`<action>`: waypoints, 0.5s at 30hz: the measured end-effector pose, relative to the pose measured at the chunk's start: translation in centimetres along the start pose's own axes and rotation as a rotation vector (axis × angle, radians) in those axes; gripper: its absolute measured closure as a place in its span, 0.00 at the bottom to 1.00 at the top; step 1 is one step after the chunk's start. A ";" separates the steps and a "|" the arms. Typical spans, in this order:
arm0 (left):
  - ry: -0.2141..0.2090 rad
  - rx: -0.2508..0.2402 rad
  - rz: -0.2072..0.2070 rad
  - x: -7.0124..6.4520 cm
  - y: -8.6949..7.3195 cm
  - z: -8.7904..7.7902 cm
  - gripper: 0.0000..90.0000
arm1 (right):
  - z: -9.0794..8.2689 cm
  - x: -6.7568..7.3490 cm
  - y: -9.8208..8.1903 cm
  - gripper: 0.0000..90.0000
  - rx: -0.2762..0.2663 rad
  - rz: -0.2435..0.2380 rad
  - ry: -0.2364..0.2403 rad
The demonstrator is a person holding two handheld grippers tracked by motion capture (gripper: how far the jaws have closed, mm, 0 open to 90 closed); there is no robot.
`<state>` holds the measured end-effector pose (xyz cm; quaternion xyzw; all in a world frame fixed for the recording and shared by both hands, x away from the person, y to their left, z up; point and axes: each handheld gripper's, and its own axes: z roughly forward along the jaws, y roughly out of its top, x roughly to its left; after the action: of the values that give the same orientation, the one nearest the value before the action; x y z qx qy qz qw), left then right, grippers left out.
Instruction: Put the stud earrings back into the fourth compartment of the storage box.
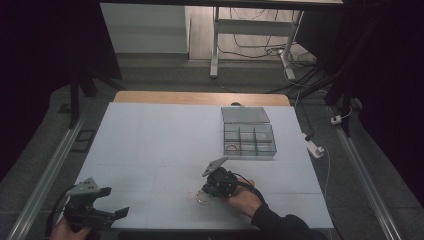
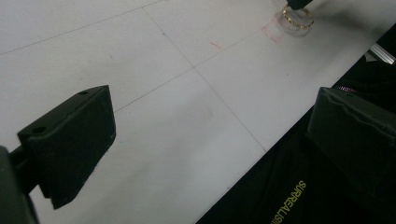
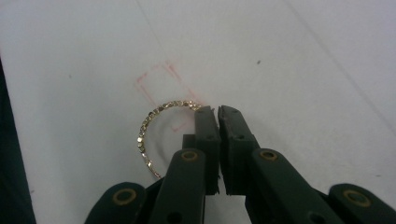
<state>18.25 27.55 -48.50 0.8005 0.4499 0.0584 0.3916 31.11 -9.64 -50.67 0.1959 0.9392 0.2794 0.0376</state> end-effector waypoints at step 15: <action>0.001 0.002 0.001 0.0 0.0 0.0 0.01 | -3.1 -2.2 0.4 0.96 -0.124 0.076 -0.055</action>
<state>18.26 27.52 -48.51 0.8013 0.4495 0.0586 0.3905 32.72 -11.72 -47.94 0.2363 0.9106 0.3328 0.0648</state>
